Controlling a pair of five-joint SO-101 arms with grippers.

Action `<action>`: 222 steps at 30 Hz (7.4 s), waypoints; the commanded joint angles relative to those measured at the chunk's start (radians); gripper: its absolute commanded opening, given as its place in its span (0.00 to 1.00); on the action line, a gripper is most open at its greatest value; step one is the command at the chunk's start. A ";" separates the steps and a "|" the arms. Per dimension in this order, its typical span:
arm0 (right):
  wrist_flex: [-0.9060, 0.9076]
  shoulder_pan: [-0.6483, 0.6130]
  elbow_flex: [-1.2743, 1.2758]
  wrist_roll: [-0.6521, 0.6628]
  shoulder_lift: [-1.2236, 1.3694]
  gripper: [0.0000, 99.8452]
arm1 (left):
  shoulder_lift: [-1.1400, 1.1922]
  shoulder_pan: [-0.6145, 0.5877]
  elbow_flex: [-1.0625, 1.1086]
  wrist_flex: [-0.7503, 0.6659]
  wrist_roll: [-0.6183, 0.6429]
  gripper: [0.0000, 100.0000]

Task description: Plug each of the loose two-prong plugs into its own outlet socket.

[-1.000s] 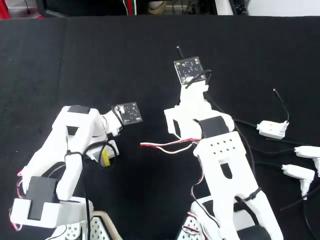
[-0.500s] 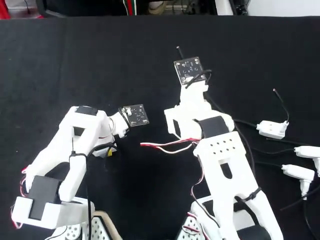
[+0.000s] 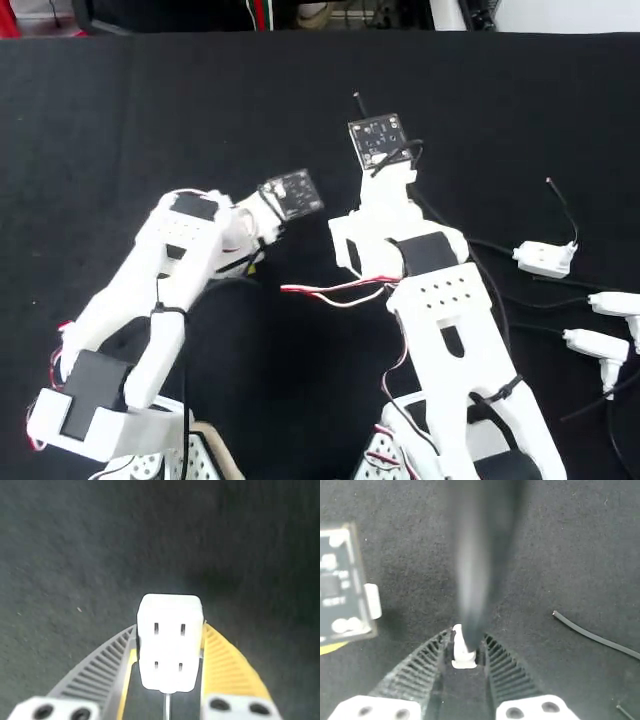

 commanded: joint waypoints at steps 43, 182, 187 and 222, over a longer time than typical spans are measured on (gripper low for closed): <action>-0.489 -0.293 0.245 -0.098 0.001 0.01 | -1.525 -0.647 0.946 0.106 0.473 0.43; -0.425 0.934 -0.007 0.755 0.472 0.01 | -1.663 -0.751 1.044 0.316 0.322 0.43; -0.428 1.060 -0.008 0.844 0.472 0.01 | -1.663 -0.751 1.044 0.318 0.322 0.43; 0.359 0.489 0.257 0.640 -0.549 0.05 | -1.663 -0.463 1.046 0.318 0.327 0.16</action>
